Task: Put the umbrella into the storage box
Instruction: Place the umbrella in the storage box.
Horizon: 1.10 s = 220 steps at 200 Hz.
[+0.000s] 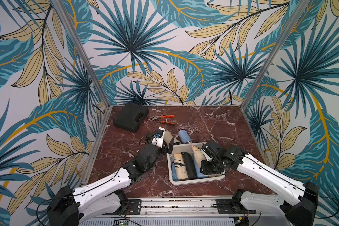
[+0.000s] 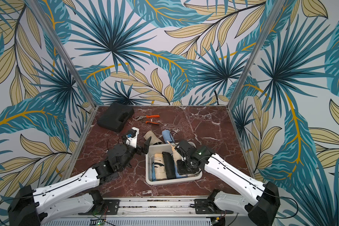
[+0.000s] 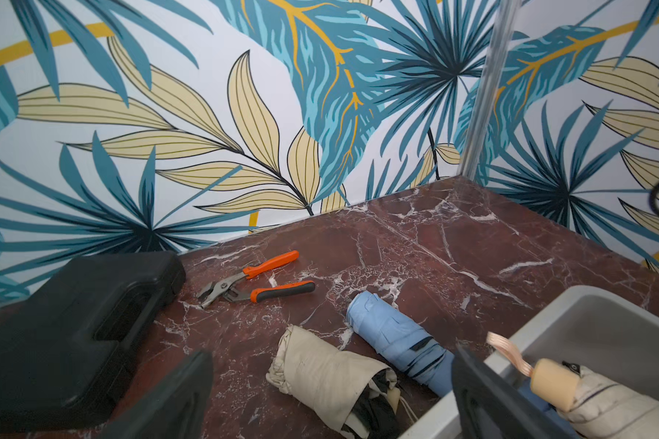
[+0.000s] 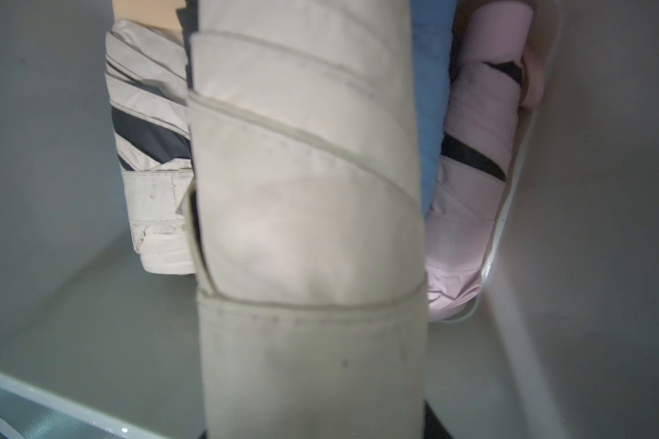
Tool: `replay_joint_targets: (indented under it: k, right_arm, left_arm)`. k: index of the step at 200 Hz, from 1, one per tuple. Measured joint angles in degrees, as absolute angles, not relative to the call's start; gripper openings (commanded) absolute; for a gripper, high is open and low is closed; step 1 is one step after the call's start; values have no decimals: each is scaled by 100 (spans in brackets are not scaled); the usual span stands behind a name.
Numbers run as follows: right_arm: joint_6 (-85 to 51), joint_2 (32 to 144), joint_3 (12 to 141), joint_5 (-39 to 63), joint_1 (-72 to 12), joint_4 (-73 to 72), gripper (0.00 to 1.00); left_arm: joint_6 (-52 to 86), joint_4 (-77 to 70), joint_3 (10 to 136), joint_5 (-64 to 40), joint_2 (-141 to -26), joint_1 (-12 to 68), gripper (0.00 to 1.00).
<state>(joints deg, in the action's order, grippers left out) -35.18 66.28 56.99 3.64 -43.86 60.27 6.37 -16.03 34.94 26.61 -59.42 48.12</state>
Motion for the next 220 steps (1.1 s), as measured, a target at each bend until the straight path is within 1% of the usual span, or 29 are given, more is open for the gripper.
replay_joint_targets:
  k: [30, 43, 51, 64, 74, 87, 100, 121, 133, 149, 167, 189, 202, 220]
  right_arm:
    - [-3732, 6777, 5505, 346, -4388, 5771, 39]
    - [-3795, 6818, 5435, 344, -4388, 5721, 44]
    - [-3824, 6823, 5413, 344, -4388, 5708, 48]
    - [-3896, 6823, 5406, 338, -4390, 5684, 62]
    - [-3892, 6823, 5406, 331, -4392, 5647, 70]
    - [-3898, 6820, 5406, 322, -4392, 5579, 75]
    - [-3896, 6816, 5411, 296, -4392, 5520, 77]
    - [-3872, 6720, 5419, 158, -4392, 5487, 78]
    - [-3846, 6637, 5446, 38, -4392, 5481, 76]
    - [-3817, 6587, 5496, -137, -4392, 5450, 71]
    - [-3809, 6639, 5505, -257, -4392, 5360, 62]
    - [-3861, 6847, 5443, -231, -4392, 5105, 54]
    - [-3892, 6969, 5330, -189, -4392, 4947, 52]
    - [-3909, 6995, 5196, -169, -4392, 4799, 51]
  left_arm:
    - [1269, -1282, 3498, 2714, -5966, 4613, 100]
    - [1529, -1114, 3527, 2718, -5979, 4523, 100]
    - [1693, -1007, 3562, 2714, -6003, 4453, 100]
    - [1911, -886, 3618, 2700, -6051, 4353, 100]
    - [2075, -775, 3671, 2705, -6090, 4285, 100]
    - [2283, -661, 3717, 2749, -6141, 4209, 100]
    - [2488, -504, 3778, 2773, -6189, 4128, 100]
    - [2886, -211, 3946, 2698, -6322, 3889, 100]
    - [3114, -34, 4080, 2604, -6455, 3730, 100]
    - [3378, 161, 4281, 2447, -6676, 3566, 100]
    - [3642, 292, 4440, 2281, -6954, 3454, 100]
    - [3977, 381, 4550, 2021, -7284, 3350, 100]
    - [4180, 436, 4613, 1844, -7487, 3269, 100]
    - [4445, 493, 4718, 1612, -7808, 3138, 99]
